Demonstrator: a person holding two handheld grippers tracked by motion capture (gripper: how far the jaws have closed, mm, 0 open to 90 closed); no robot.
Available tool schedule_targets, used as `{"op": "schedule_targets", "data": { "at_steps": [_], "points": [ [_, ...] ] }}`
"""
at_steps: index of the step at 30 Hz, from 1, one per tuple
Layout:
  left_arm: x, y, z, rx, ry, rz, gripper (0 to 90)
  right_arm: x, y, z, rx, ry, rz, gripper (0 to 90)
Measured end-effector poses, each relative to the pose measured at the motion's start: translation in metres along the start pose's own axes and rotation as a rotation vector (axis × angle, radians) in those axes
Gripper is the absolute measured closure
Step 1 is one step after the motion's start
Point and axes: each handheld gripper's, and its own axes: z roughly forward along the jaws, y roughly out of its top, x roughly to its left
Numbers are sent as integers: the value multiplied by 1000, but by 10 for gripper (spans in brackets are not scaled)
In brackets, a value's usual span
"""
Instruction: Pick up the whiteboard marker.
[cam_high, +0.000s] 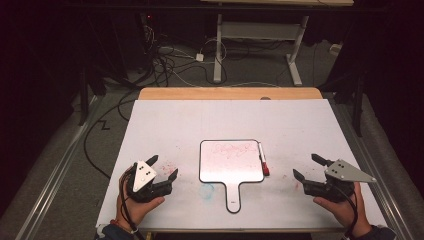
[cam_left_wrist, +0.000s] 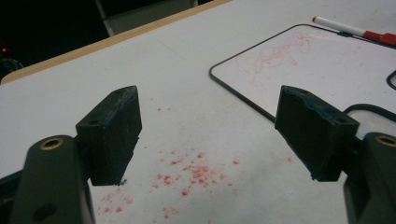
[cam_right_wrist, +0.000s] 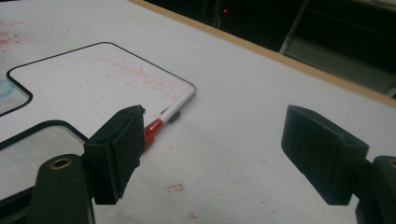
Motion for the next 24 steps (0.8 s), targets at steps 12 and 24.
{"op": "schedule_targets", "data": {
  "at_steps": [12,24],
  "points": [
    [-3,-10,14,99,-59,57,219,-3,-3,20,92,102,63,272],
    [-6,-10,17,132,-72,83,209,-11,23,63,230,265,139,385]
  ]
}}
